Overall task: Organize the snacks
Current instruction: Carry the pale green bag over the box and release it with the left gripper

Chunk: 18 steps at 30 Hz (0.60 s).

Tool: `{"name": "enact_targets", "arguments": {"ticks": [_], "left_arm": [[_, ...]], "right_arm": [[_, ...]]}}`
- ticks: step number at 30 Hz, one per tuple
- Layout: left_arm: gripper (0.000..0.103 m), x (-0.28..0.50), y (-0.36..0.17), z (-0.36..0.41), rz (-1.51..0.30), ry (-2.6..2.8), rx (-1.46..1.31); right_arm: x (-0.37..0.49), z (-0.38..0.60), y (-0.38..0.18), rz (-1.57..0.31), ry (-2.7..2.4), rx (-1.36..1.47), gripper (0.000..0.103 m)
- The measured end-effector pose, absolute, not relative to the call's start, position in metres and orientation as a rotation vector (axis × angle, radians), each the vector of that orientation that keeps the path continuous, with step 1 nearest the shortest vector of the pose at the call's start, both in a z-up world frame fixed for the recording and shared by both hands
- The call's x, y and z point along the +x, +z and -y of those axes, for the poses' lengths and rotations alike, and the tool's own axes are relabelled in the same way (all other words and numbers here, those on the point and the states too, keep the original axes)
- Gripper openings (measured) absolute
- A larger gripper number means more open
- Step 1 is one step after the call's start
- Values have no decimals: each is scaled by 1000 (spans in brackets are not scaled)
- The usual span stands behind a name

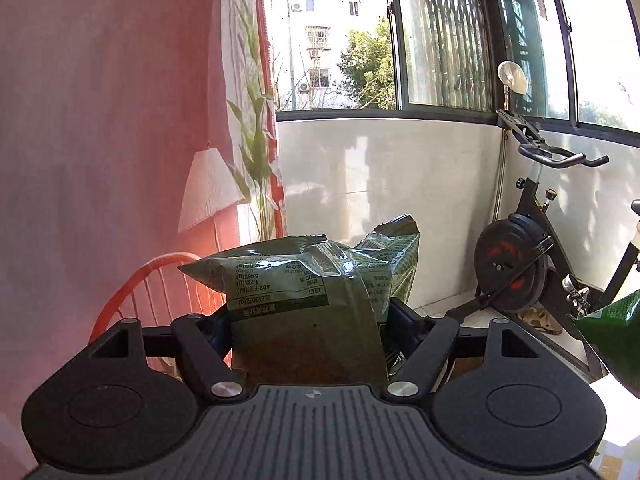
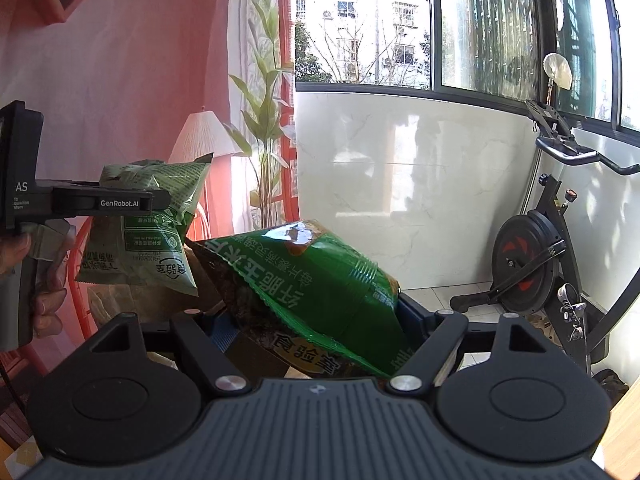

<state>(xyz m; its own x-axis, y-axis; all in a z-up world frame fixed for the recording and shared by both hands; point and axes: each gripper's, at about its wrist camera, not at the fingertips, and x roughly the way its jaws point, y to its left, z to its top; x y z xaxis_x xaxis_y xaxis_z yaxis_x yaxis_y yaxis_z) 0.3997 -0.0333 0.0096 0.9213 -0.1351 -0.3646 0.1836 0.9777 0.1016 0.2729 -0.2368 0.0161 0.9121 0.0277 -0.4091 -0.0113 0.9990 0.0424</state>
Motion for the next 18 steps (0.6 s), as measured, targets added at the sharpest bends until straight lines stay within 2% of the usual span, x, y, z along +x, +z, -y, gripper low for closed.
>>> {"name": "enact_targets", "arguments": {"ticks": [3,8,18], "left_arm": [[78,414,-6,33,-419,-182,115],[86,412,-20,13,-426,-187,94],[87,388,-6,-40,-419,-134,28]], "right_arm": [[284,237,8,-442,16,39,80],[302,231,-1,-460,36,34,80],[354,188,-1,-448,203,49,80]]}}
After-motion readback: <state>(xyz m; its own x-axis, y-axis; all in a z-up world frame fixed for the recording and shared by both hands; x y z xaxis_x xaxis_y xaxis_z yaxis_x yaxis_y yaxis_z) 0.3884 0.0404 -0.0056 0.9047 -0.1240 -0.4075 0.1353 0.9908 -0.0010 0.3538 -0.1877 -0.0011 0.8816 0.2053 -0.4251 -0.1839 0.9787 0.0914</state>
